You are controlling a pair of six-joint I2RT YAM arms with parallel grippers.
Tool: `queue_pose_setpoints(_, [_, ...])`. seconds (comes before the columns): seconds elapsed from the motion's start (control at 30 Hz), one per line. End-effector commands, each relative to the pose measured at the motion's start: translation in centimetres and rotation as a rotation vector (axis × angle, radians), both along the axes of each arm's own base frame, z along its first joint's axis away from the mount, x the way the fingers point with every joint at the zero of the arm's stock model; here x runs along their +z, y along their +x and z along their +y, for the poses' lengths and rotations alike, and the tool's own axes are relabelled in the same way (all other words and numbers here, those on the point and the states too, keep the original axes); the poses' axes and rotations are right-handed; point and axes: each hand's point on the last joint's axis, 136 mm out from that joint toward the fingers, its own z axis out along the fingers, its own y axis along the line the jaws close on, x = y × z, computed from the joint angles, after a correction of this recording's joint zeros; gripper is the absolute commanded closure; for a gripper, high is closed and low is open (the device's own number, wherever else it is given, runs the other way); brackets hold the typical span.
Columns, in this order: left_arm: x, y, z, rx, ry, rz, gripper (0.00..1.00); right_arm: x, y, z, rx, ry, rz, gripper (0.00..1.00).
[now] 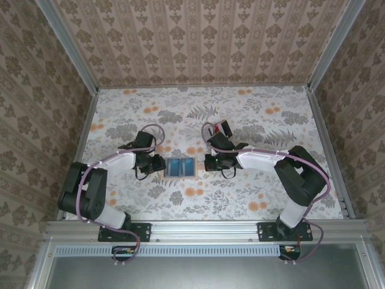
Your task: Put the credit cards into the card holder
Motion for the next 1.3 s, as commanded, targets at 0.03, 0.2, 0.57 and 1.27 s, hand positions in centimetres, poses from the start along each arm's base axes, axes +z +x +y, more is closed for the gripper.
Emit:
queue_pose_setpoints(0.03, [-0.1,-1.0,0.8,0.015,0.031,0.021,0.68,4.0,-0.1,1.7,0.036,0.065,-0.051,0.98])
queue_pose_setpoints(0.2, [0.3,-0.9,0.8,0.022,0.030,0.005,0.68,8.7,-0.4,5.0,0.107,0.119,-0.121,0.98])
queue_pose_setpoints(0.57, [2.8,-1.3,3.2,0.125,-0.025,-0.061,0.69,9.7,-0.5,14.4,0.255,0.208,-0.105,0.96])
queue_pose_setpoints(1.27, [6.9,-1.5,7.9,0.284,-0.147,-0.166,0.65,7.9,-3.4,20.4,0.376,0.265,0.002,0.65])
